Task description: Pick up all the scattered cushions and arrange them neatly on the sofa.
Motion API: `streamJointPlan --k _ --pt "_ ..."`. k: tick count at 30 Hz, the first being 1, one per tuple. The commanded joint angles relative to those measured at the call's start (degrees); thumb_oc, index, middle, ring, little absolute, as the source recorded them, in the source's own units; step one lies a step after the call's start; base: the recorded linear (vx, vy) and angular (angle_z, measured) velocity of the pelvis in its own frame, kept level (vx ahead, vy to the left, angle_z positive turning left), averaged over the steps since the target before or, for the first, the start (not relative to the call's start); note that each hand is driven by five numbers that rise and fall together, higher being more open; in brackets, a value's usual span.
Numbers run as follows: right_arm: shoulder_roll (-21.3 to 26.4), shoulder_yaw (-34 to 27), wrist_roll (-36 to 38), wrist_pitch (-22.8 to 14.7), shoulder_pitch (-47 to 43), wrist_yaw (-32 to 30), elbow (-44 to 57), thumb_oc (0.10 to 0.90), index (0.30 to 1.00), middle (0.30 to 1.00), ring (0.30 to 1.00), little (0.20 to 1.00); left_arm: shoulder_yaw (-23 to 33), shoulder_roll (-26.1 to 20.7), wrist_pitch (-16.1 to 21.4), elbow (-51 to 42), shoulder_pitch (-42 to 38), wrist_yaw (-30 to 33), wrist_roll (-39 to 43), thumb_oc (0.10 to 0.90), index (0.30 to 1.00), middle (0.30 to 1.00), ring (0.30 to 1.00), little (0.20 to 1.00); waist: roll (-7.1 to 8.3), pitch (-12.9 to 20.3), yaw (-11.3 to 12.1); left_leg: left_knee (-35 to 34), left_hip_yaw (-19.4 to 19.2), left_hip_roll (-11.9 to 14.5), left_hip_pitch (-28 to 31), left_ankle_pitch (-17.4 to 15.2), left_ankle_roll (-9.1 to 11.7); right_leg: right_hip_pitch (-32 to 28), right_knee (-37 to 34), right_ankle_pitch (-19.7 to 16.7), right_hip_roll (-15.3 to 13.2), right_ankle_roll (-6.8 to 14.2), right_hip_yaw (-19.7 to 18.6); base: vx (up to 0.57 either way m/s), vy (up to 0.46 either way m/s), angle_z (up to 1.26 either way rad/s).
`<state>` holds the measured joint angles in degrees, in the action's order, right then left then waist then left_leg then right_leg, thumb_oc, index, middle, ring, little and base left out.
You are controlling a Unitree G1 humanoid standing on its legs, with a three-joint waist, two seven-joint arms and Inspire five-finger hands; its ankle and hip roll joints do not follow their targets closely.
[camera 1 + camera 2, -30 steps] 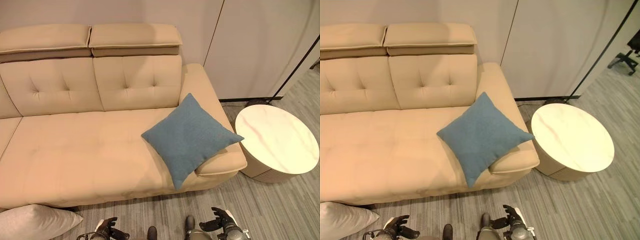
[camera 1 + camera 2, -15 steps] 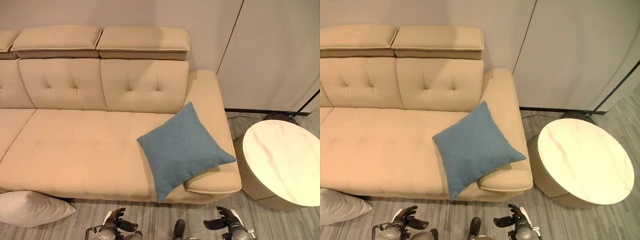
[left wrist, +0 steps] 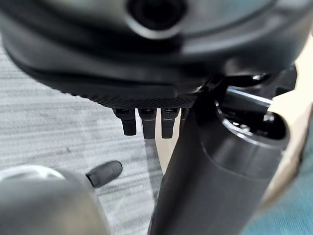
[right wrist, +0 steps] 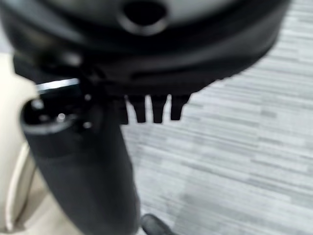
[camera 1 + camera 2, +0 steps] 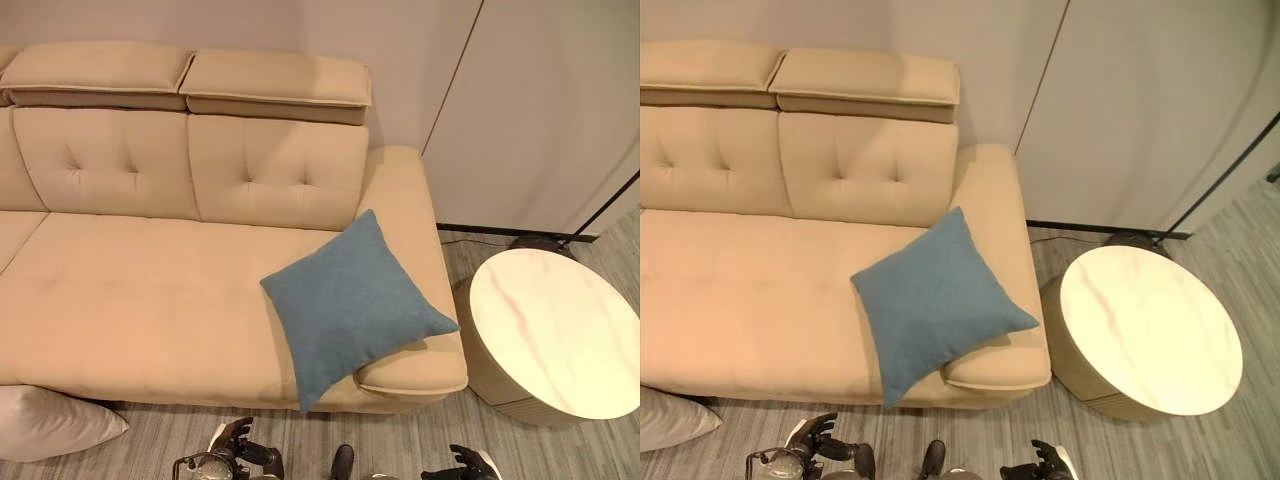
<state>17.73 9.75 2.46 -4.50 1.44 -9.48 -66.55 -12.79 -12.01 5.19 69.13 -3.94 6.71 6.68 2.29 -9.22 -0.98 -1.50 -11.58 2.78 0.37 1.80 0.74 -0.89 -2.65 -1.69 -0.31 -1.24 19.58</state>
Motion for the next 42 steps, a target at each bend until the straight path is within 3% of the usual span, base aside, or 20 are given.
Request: streamJointPlan --k 1,3,5,11,17,28,32,38,42 --pt "5.9 -1.5 -2.3 -1.9 -1.8 -4.0 4.6 0.8 0.9 0.9 0.9 0.9 2.0 -3.0 1.7 0.5 -0.7 1.1 -0.7 0.8 0.9 0.9 0.9 0.9 2.21 2.0 1.0 2.4 0.8 -2.5 0.0 -5.4 -0.3 0.1 3.9 1.9 -5.2 7.5 -6.3 -0.01 0.109 -0.13" --pt "8.6 -2.6 -4.4 -1.8 -1.4 -4.7 6.8 0.8 0.9 0.9 0.9 0.9 2.6 -3.6 1.7 0.2 -0.4 1.1 -1.1 0.8 0.9 0.9 0.9 0.9 2.46 2.0 0.9 2.0 0.6 -2.9 0.4 -5.5 -0.7 0.7 4.7 1.3 -5.7 8.2 -6.6 -0.02 0.15 -0.2" --pt "14.6 -5.9 -7.4 -1.5 -0.5 -5.2 11.7 0.8 0.9 0.9 0.9 0.9 3.4 -4.0 2.0 -0.5 0.6 0.7 -1.3 0.8 0.9 0.9 0.9 0.9 2.63 1.4 0.6 1.5 0.1 -3.2 1.2 -6.0 -1.6 2.5 7.8 0.5 -6.9 9.6 -7.1 -0.04 0.187 -0.23" --pt "22.5 -14.4 -8.5 -1.8 2.0 -6.3 22.1 0.8 0.9 0.9 0.9 0.9 4.5 -4.3 2.0 -1.2 1.6 -0.2 -1.7 0.8 0.9 0.9 0.9 0.9 2.85 0.8 -0.8 0.8 1.1 -3.7 2.4 -6.2 -2.5 5.4 13.5 -0.4 -6.8 10.6 -9.8 -0.01 0.078 -0.13" --pt "27.2 -21.6 -4.3 -3.4 0.2 -9.4 28.0 0.8 0.9 0.9 0.9 0.9 3.6 -4.3 2.6 -2.4 0.9 -0.5 -1.0 0.8 0.9 0.9 0.9 0.9 2.82 0.0 -1.7 1.7 4.9 -4.4 2.8 -6.9 -2.5 8.1 8.7 -1.3 -6.2 10.2 -13.5 0.03 -0.027 0.21" --pt "24.5 -23.9 9.2 -8.7 -9.0 -11.1 33.6 0.8 0.9 0.9 0.9 0.9 3.3 -3.3 2.4 -2.4 3.4 -1.1 -0.9 0.8 0.9 0.9 0.9 0.9 2.31 2.0 1.3 0.3 7.5 -4.4 3.8 -6.5 -1.3 3.5 4.3 -0.5 -5.9 9.3 -10.1 0.06 -0.058 0.27" --pt "25.0 -21.0 12.7 -9.7 -14.7 -10.8 32.5 0.8 0.9 0.9 0.9 0.9 1.2 -2.8 2.2 -1.8 4.7 -1.6 -2.3 0.8 0.9 0.9 0.9 0.9 1.56 2.6 3.2 -1.9 9.1 -3.8 3.7 -4.9 0.0 1.2 1.4 0.1 -5.8 8.9 -7.0 0.05 -0.078 0.46" --pt "20.6 -16.8 24.3 -10.9 -21.6 -8.4 27.7 0.8 0.9 0.9 0.9 0.9 -1.9 -2.1 1.9 -2.2 4.9 -1.9 -2.2 0.8 0.9 0.9 0.9 0.9 0.6 2.0 5.5 -3.3 11.5 -3.3 2.5 -3.3 1.2 -0.1 -1.5 0.4 -5.5 8.2 -3.7 0.01 -0.033 0.31" --pt "19.8 -15.8 26.0 -10.9 -23.5 -8.3 24.9 0.8 0.9 0.9 0.9 0.9 -2.5 -2.0 2.0 -3.0 4.2 -1.7 -1.4 0.8 0.9 0.9 0.9 0.9 0.31 1.2 6.4 -3.4 13.1 -3.2 0.8 -2.4 1.7 0.4 -2.0 0.7 -5.5 7.9 -2.1 -0.03 -0.029 0.33"
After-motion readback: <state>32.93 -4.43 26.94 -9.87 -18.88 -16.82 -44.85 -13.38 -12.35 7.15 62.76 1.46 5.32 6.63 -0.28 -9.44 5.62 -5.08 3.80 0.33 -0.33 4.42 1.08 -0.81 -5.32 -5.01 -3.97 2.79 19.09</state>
